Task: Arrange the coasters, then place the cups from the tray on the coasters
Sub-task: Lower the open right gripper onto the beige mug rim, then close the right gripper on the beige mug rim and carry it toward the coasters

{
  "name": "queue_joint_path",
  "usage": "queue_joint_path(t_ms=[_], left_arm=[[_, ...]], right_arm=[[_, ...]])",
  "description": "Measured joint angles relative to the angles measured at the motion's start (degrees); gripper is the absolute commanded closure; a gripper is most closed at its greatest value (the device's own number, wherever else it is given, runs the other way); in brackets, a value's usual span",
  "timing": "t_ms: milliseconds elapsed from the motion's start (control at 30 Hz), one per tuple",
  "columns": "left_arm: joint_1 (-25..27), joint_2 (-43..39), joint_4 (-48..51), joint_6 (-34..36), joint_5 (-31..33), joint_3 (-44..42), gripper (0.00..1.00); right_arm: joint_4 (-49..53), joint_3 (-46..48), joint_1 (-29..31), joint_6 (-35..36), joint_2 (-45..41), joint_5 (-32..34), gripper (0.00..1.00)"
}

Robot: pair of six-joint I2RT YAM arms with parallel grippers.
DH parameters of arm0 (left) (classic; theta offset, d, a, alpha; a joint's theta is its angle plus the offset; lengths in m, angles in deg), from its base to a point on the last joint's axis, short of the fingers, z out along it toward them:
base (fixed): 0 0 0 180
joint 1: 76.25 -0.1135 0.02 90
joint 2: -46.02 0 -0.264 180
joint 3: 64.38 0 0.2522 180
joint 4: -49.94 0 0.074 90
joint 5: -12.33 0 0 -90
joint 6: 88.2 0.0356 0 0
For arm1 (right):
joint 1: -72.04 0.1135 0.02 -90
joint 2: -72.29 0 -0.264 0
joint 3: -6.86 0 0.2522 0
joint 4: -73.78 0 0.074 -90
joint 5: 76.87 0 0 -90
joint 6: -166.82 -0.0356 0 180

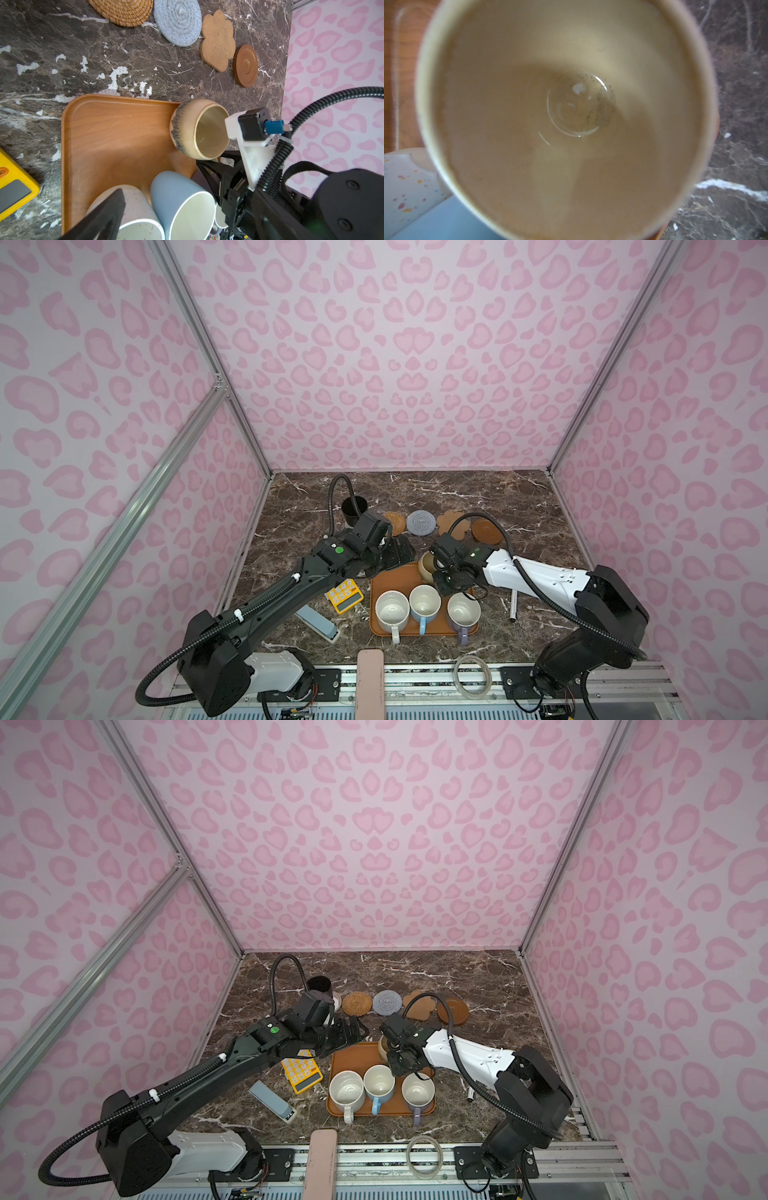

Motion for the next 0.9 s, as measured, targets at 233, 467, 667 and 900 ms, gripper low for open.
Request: queue_joint_path(t_ms=[233, 467, 667, 900], left_arm=[[0.0, 0.0, -0.8, -0.2, 0.0, 0.0, 0.03], [0.0, -0.4, -1.2, -0.5, 0.9, -0.3, 0.03], [0.0, -0.7, -2.1, -0.9, 2.2, -0.3, 0.03], [-0.2, -0.7, -2.1, -1.1, 3.9, 1.5, 0.03]], right_arm=[[0.6, -0.8, 0.1, 1.2, 0.6, -0.6, 0.95], [-0.9, -0.2, -0.1, 0.8, -2.9, 1.6, 1.0], [-1.0, -0.8, -0.1, 0.9, -4.3, 2.1, 1.0], [0.2, -5.0, -0.1, 1.0, -5.0, 2.1, 1.0]])
